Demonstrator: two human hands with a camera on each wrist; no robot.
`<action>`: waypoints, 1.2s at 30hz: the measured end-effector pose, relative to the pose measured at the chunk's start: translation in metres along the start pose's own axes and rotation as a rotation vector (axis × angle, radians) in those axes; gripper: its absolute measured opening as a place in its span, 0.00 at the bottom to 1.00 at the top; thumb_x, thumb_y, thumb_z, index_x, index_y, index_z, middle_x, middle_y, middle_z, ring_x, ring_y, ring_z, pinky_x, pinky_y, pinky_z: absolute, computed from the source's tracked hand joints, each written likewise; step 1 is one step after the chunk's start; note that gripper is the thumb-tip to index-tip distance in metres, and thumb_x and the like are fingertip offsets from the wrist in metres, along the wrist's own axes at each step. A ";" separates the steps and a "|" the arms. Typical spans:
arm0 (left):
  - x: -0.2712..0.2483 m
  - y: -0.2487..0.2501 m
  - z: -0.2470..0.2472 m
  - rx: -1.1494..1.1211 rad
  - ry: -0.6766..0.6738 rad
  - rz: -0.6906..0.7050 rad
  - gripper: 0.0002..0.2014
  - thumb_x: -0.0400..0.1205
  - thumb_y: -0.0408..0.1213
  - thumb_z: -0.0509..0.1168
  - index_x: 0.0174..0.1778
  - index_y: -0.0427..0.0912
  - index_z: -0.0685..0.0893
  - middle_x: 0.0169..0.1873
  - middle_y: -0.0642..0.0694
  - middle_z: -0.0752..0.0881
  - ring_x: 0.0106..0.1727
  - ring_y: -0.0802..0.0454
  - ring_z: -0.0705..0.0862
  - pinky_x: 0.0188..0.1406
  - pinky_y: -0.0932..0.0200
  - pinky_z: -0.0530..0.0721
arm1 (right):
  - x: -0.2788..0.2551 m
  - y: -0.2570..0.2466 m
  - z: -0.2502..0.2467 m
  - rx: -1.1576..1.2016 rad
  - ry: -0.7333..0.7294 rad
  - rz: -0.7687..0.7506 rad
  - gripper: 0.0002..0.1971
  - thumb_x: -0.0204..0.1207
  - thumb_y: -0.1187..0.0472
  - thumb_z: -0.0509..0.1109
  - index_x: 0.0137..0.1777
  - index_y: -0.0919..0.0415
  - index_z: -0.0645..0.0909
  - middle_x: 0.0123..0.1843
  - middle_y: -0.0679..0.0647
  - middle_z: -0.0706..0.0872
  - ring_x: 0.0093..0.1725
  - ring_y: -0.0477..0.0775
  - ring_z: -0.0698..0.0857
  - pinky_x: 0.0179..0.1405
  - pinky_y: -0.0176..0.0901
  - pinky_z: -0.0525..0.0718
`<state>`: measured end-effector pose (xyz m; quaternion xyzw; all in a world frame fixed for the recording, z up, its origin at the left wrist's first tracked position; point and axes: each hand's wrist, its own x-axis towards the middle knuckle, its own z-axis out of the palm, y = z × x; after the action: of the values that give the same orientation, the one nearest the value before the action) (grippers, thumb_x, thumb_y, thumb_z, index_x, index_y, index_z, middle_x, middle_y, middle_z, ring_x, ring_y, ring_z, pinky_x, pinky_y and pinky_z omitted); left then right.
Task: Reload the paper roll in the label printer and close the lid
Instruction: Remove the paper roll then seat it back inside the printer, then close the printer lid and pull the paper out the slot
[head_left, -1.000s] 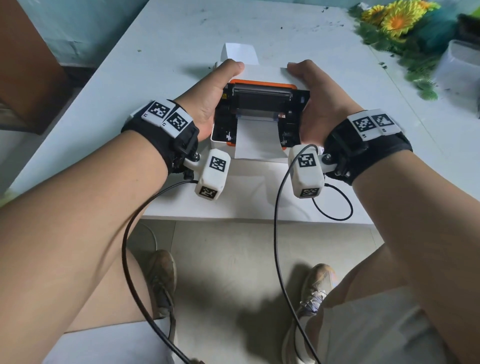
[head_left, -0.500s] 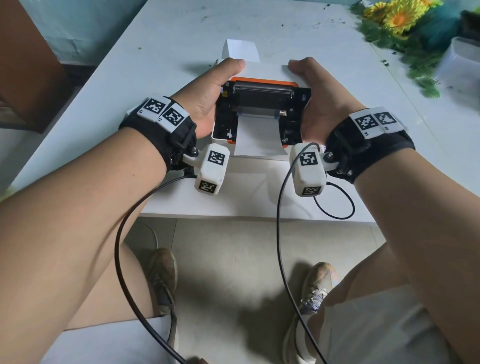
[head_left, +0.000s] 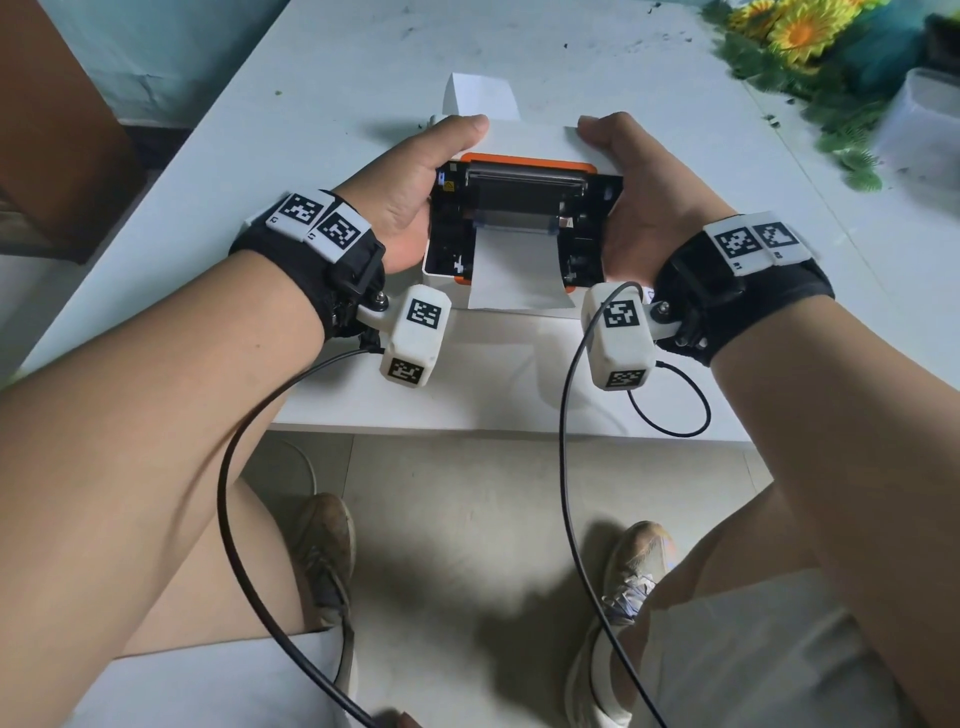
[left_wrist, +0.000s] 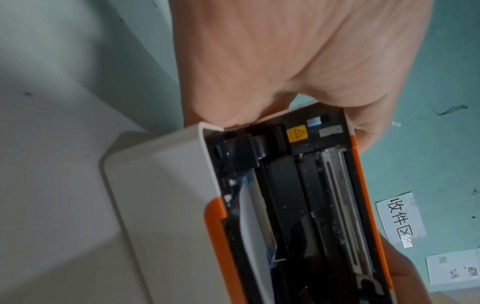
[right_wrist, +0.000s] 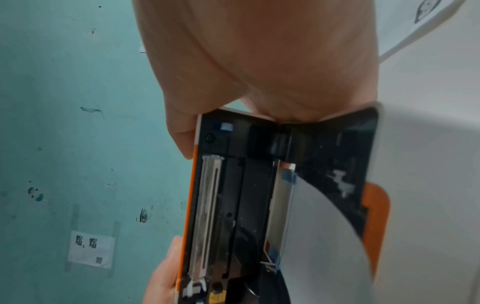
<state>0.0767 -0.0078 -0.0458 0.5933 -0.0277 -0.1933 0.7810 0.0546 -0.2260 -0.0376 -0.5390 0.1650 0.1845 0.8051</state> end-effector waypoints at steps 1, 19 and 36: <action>-0.001 0.000 0.000 -0.010 -0.011 0.010 0.11 0.93 0.43 0.63 0.62 0.45 0.88 0.47 0.46 0.96 0.46 0.47 0.96 0.43 0.54 0.93 | 0.000 0.000 -0.003 0.006 -0.014 -0.002 0.31 0.78 0.45 0.81 0.79 0.59 0.87 0.84 0.63 0.84 0.80 0.71 0.87 0.77 0.79 0.82; 0.006 -0.010 -0.020 0.006 -0.071 0.096 0.27 0.85 0.37 0.71 0.81 0.30 0.82 0.78 0.29 0.85 0.77 0.32 0.87 0.74 0.40 0.88 | -0.010 0.006 -0.015 0.058 -0.261 -0.125 0.11 0.89 0.60 0.74 0.51 0.63 0.97 0.85 0.67 0.83 0.83 0.74 0.84 0.86 0.75 0.78; -0.004 -0.010 -0.025 -0.102 -0.087 0.113 0.10 0.77 0.23 0.72 0.44 0.43 0.83 0.37 0.46 0.92 0.44 0.49 0.93 0.47 0.55 0.92 | -0.004 0.015 -0.034 -0.158 -0.245 -0.220 0.07 0.84 0.56 0.76 0.45 0.49 0.83 0.53 0.48 0.85 0.56 0.57 0.82 0.52 0.50 0.80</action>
<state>0.0773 0.0145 -0.0624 0.5410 -0.0852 -0.1758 0.8180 0.0415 -0.2529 -0.0596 -0.5889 -0.0093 0.1719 0.7897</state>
